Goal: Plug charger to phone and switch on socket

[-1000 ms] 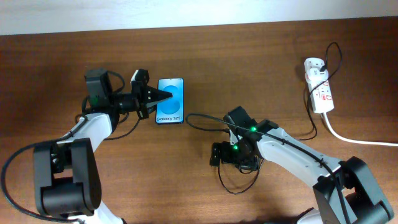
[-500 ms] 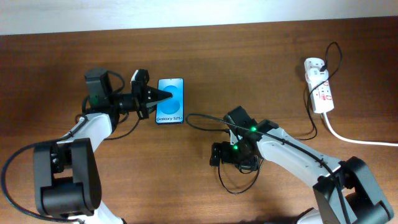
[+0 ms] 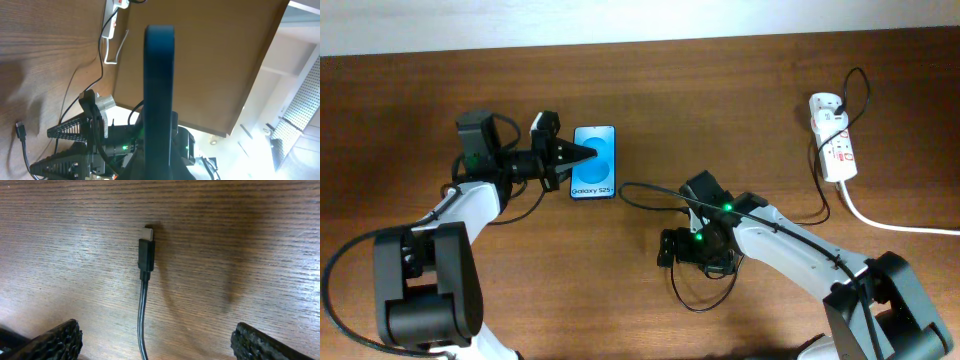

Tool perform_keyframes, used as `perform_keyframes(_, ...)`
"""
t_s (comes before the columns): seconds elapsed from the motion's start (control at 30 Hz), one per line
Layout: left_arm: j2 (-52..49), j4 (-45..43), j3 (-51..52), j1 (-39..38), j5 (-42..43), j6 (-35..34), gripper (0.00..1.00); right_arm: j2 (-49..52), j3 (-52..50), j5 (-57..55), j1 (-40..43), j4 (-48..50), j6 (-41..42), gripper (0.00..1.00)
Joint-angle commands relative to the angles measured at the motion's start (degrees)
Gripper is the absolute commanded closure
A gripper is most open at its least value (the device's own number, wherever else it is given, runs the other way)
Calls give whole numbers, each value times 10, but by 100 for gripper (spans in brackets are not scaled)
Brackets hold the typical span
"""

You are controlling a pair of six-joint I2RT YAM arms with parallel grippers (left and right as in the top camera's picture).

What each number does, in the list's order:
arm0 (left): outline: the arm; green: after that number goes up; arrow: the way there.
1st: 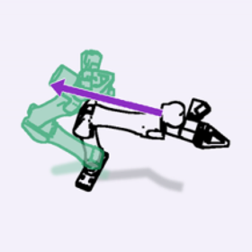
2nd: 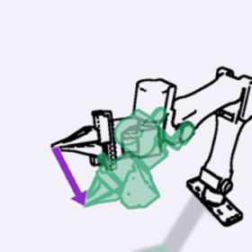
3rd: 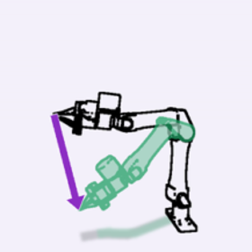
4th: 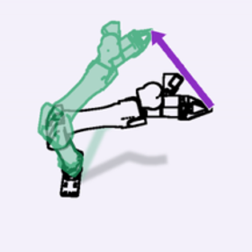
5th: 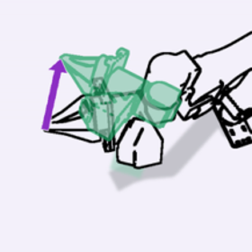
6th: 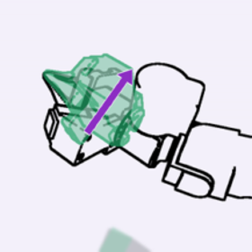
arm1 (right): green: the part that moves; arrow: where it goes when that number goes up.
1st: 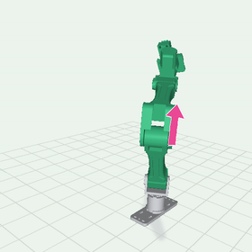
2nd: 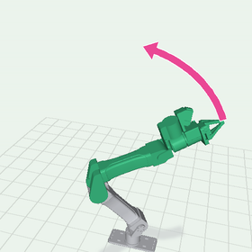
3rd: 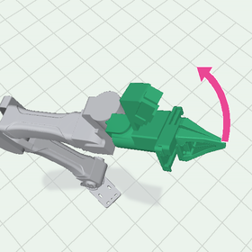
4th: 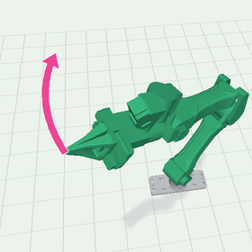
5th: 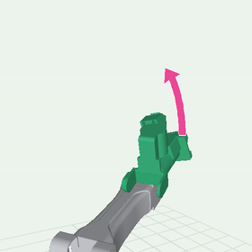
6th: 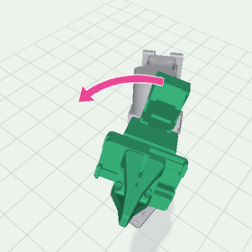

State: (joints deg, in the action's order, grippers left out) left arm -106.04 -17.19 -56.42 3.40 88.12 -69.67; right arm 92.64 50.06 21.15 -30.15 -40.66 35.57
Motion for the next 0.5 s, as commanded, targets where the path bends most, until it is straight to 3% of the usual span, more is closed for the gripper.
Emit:
perform_keyframes(0.0,1,-3,-5,0,17,3,100,3,2,7,-2,0,-4,2)
perform_keyframes(0.47,1,-3,-5,-32,4,5,100,4,2,7,-2,10,-4,2)
